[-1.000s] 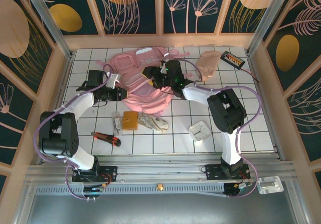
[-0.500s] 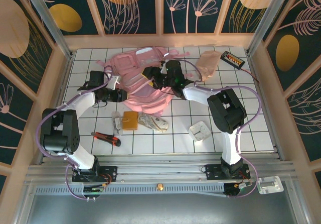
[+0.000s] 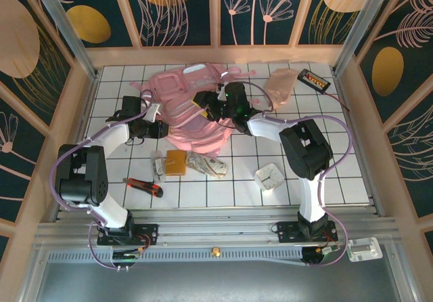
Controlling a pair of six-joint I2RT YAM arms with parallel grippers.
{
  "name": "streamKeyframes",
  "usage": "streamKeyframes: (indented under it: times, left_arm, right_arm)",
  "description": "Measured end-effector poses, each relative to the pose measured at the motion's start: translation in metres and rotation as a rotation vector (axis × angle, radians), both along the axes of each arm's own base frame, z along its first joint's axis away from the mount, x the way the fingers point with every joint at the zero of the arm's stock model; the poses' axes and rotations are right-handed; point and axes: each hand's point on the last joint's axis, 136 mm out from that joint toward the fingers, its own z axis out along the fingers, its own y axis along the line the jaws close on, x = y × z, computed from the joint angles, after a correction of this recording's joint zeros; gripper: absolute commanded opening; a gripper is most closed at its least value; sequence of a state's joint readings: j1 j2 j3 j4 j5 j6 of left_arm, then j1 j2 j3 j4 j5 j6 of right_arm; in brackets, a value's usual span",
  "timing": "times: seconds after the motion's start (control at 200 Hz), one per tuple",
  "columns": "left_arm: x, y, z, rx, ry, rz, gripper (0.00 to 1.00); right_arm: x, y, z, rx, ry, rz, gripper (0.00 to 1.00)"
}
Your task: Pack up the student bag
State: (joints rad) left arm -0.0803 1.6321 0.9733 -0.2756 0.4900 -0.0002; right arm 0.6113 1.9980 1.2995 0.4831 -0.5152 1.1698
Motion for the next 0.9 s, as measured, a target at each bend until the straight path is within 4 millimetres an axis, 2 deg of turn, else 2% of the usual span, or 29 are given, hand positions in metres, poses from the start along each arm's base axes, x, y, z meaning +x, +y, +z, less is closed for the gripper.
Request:
streamKeyframes:
  times: [0.07, 0.185, 0.37, 0.565, 0.635, 0.816, 0.901]
  left_arm:
    - [-0.001, -0.001, 0.000, -0.003, 0.000, -0.008, 0.00]
    - [-0.001, -0.001, -0.002, -0.006, 0.006, -0.009, 0.00]
    - [-0.002, 0.000, -0.006, 0.005, 0.017, -0.006, 0.00]
    - [0.010, 0.024, -0.008, 0.152, 0.001, 0.073, 0.00]
    - [0.018, 0.032, -0.004, 0.206, -0.022, 0.103, 0.00]
    - [0.041, 0.047, 0.012, 0.301, -0.087, 0.172, 0.00]
    - [0.055, 0.053, 0.013, 0.338, -0.107, 0.204, 0.00]
  right_arm:
    - [0.000, -0.001, 0.000, 0.002, 0.003, -0.001, 0.57]
    - [0.000, -0.001, 0.000, 0.003, 0.007, -0.002, 0.51]
    - [-0.002, -0.004, -0.008, -0.002, 0.027, -0.005, 0.22]
    - [-0.008, -0.012, -0.022, -0.023, 0.049, -0.004, 0.03]
    - [-0.009, -0.014, -0.020, -0.023, 0.046, -0.006, 0.00]
    - [-0.010, -0.015, -0.009, -0.011, 0.030, -0.004, 0.00]
    - [-0.011, -0.015, -0.004, -0.007, 0.017, 0.001, 0.00]
